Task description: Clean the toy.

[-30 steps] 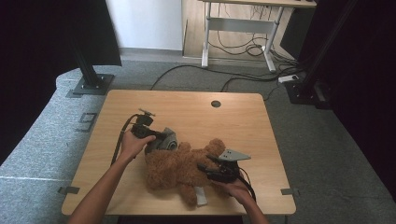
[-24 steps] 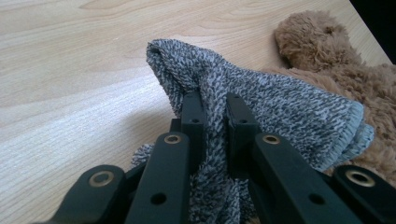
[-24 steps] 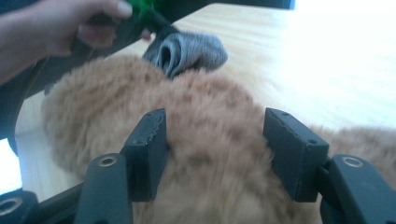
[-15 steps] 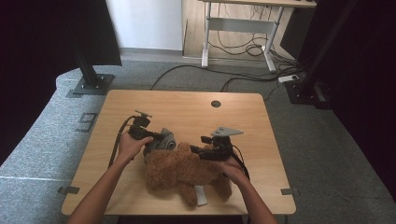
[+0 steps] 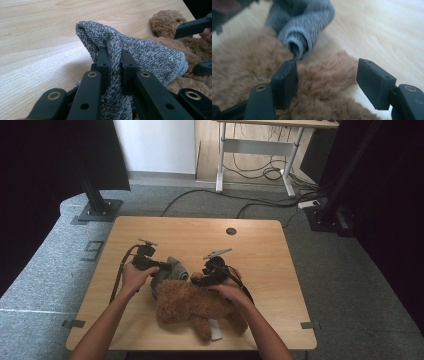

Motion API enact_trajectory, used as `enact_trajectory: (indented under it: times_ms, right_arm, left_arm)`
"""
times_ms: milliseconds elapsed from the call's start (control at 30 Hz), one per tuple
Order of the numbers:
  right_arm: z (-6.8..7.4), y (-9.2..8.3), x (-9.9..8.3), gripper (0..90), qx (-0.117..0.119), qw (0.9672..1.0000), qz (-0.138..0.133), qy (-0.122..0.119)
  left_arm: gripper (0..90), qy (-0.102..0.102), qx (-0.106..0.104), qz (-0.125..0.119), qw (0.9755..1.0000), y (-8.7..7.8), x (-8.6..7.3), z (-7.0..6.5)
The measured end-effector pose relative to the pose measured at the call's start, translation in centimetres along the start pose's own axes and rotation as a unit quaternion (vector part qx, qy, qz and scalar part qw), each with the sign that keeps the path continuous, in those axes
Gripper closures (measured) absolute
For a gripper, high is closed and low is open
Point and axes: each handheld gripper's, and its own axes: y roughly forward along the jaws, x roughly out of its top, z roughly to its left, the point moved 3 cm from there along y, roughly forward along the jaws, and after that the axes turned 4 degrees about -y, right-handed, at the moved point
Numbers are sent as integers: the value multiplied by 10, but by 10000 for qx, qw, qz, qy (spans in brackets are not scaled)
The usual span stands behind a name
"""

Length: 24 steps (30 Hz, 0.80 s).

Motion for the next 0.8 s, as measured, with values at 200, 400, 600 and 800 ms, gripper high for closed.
enact_trajectory:
  times_ms: [200, 400, 600, 800]
  right_arm:
    - [3, 10, -9, 361, 81, 9995, 293, -27]
    - [3, 15, -11, 554, 429, 9978, 509, -61]
    - [9, 12, -12, 768, 578, 9975, 324, -243]
    - [9, 0, -13, 818, 484, 9983, -210, -262]
  left_arm:
    - [801, 12, -10, -14, 10000, 0, 0, -1]
    - [801, 11, -14, -16, 10000, -1, 0, -1]
    - [800, 13, -13, -40, 10000, -1, 0, 0]
    - [798, -12, -121, -91, 9999, -3, -2, 0]
